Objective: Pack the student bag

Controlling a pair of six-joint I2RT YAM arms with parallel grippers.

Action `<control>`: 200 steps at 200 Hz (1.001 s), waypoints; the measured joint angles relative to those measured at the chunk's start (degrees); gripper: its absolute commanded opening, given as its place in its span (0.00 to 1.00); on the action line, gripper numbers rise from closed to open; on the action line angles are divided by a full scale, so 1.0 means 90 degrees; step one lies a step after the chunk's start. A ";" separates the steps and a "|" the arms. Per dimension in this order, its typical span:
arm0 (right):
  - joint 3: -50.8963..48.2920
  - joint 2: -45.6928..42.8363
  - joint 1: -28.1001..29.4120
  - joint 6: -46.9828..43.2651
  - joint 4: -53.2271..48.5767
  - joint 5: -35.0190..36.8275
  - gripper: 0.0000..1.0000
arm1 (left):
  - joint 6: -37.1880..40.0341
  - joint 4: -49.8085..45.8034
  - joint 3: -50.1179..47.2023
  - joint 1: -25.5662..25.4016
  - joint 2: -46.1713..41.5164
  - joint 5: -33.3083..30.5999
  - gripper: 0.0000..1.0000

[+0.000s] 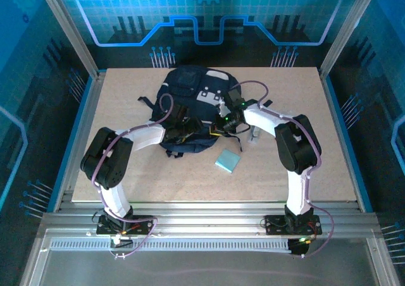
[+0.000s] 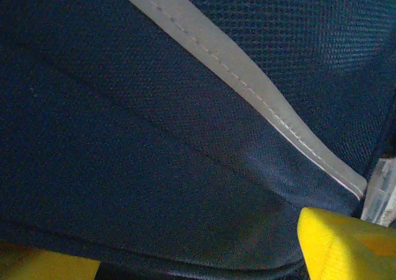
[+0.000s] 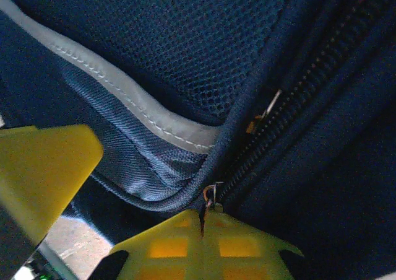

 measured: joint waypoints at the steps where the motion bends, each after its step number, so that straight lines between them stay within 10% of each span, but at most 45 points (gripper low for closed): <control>1: -0.0005 0.0000 0.0000 0.0010 0.0007 -0.0022 0.00 | 0.0007 -0.0010 0.0010 0.0000 0.0005 -0.0017 0.82; 61: -0.0304 -0.0199 -0.0051 0.0284 0.0403 -0.1030 0.00 | 0.0908 -0.0566 0.0648 0.0306 0.0357 -0.0287 0.82; 104: -0.0299 -0.0413 -0.0024 0.0000 0.0095 -0.1396 0.40 | 0.2067 -0.1107 0.1409 0.0828 0.0707 -0.0236 0.83; 200: 0.1268 -0.0056 -0.0216 -0.0636 -0.0413 0.0262 0.46 | 0.2305 -0.2079 0.1044 0.0367 -0.0668 0.0027 0.80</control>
